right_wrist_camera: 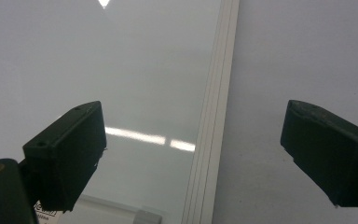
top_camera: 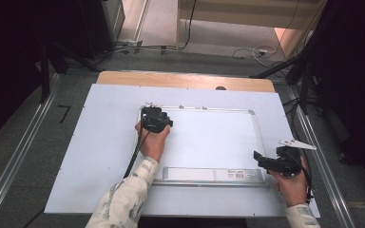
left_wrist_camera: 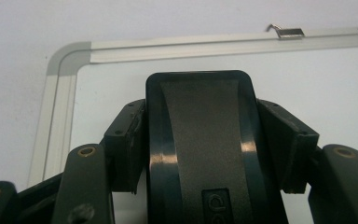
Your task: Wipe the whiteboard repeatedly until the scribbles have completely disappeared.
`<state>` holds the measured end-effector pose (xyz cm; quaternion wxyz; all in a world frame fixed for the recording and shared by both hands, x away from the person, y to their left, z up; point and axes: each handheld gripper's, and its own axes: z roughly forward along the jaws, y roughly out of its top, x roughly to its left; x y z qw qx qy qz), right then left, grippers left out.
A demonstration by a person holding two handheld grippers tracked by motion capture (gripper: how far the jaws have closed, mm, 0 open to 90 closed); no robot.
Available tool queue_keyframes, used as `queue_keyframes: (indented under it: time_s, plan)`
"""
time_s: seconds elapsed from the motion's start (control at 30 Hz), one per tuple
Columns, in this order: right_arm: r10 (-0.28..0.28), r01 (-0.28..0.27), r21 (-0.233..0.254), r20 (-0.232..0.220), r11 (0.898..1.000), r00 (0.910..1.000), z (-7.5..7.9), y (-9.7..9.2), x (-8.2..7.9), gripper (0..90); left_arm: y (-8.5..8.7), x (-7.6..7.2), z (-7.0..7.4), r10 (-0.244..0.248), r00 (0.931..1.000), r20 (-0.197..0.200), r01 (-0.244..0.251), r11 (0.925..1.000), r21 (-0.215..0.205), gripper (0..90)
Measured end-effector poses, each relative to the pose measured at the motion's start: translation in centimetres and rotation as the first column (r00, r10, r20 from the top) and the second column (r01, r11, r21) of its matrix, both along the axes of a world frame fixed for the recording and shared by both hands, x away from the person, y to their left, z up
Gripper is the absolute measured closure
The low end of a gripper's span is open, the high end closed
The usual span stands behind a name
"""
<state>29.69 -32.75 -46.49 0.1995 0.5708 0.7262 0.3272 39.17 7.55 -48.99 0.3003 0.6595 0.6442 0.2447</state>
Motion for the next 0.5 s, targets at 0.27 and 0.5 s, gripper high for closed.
queue_keyframes:
  time_s: [0.27,0.5]
  plan:
    - [0.0,0.0,-0.006,-0.003,1.0,1.0,0.0,0.1,0.0,5.6,-0.1,-1.7,-0.1,-0.02,0.9998,0.007,0.02,0.9998,-0.007,39.2]
    - [-0.004,0.004,-0.008,-0.005,1.0,1.0,-0.1,0.1,0.0,5.6,-0.1,-3.1,-0.2,-0.034,0.9994,0.011,0.034,0.9994,-0.009,39.2]
